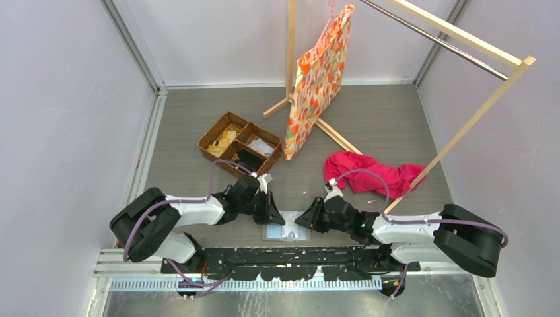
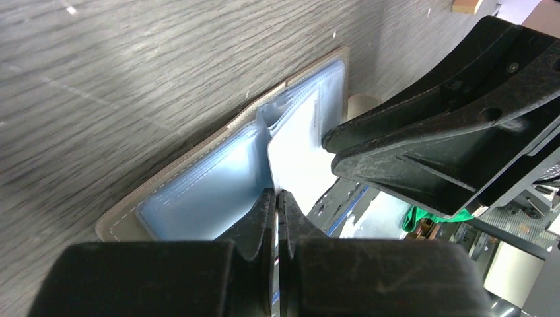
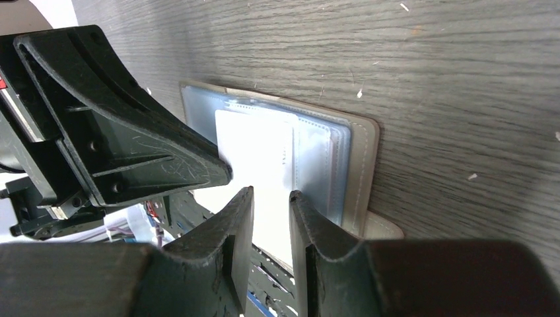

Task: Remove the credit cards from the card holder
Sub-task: Remove the credit card from the card holder.

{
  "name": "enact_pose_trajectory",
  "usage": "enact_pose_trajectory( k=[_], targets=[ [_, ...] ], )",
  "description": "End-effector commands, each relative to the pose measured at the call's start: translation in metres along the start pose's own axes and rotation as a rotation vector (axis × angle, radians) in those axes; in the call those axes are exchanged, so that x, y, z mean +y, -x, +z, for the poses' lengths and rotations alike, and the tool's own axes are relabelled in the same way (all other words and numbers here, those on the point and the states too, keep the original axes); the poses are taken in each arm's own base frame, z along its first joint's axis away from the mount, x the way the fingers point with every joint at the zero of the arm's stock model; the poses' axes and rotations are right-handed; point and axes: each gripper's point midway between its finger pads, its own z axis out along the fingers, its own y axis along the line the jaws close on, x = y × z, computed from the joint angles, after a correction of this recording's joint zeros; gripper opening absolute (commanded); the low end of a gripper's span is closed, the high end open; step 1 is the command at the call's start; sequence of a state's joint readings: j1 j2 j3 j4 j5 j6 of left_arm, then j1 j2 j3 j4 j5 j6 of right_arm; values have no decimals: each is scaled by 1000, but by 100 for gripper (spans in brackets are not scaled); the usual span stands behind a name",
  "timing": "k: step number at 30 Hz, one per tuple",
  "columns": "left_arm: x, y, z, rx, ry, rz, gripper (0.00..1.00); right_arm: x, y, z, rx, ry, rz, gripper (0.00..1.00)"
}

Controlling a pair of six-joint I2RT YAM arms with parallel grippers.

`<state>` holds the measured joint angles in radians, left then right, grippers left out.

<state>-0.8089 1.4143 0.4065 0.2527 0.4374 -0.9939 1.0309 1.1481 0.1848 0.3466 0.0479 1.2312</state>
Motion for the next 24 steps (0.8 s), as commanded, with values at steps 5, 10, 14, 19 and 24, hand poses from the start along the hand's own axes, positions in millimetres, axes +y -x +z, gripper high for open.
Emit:
enact_pose_trajectory(
  k=[5, 10, 14, 19, 24],
  targets=[
    [20, -6, -17, 2, 63, -14, 1, -45, -8, 2, 6, -138, -12, 32],
    [30, -6, -28, -15, 60, -19, 1, -47, -12, 9, 22, -141, -6, 31],
    [33, -6, -35, -19, 50, -32, 0, -48, -14, 12, 33, -144, -6, 30],
    [38, -4, -44, -29, 56, -34, 1, -53, -16, 14, 37, -162, -7, 30],
    [42, -6, -48, -46, 54, -61, 1, -60, -18, 15, 36, -175, 5, 29]
  ],
)
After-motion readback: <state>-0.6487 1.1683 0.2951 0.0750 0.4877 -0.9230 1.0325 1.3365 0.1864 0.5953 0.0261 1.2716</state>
